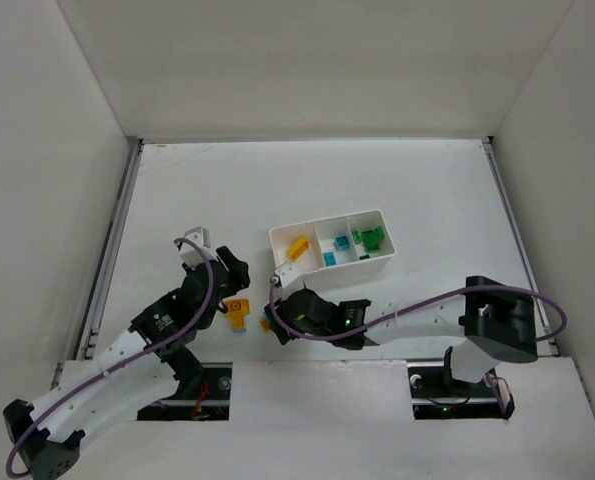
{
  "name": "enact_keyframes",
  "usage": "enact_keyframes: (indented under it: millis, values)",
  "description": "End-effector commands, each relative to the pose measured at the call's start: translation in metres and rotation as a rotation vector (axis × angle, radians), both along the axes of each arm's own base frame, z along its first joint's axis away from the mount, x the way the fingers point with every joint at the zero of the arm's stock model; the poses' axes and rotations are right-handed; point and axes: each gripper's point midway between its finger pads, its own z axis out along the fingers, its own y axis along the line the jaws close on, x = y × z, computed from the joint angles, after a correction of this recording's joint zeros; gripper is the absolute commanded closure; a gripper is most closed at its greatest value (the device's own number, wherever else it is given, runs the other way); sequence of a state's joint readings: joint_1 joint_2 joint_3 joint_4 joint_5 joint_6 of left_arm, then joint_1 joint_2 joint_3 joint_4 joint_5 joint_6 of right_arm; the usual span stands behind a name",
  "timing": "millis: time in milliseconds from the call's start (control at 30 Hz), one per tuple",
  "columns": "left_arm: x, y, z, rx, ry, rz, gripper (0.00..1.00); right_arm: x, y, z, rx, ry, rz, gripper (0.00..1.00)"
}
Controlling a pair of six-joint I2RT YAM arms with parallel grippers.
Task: Sort the legos into containers by color
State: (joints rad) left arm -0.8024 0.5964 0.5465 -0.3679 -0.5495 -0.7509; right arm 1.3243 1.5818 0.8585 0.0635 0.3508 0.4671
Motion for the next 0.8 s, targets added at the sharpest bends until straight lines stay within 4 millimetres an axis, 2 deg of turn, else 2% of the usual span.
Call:
enact_keyframes:
  millis: [0,167,333,433,533,567,700,767]
  values:
    - [-0.002,-0.002,0.005,-0.038,0.003,-0.003,0.50,0.009,0.034,0.030,0.107,-0.049,-0.014,0.35]
    - [-0.003,-0.001,0.001,-0.032,0.003,-0.005,0.50,0.011,0.042,0.022,0.094,-0.045,-0.026,0.43]
    - [-0.004,-0.001,-0.002,-0.031,0.008,-0.008,0.50,0.015,0.040,0.015,0.080,-0.046,-0.065,0.63]
    - [-0.004,-0.001,-0.001,-0.026,0.010,-0.009,0.50,0.011,0.039,0.007,0.063,-0.021,-0.060,0.61]
    - [-0.004,-0.002,0.000,-0.027,0.008,-0.013,0.50,0.010,0.037,-0.002,0.023,-0.008,-0.063,0.47]
    - [-0.004,-0.002,0.000,-0.027,0.007,-0.013,0.50,0.011,0.037,-0.004,0.019,-0.008,-0.066,0.47]
    - [-0.003,-0.002,0.001,-0.028,0.004,-0.011,0.50,0.007,0.039,-0.005,0.019,-0.008,-0.062,0.50]
    - [-0.003,-0.002,0.001,-0.030,0.003,-0.009,0.50,0.008,0.040,-0.004,0.026,-0.011,-0.071,0.59]
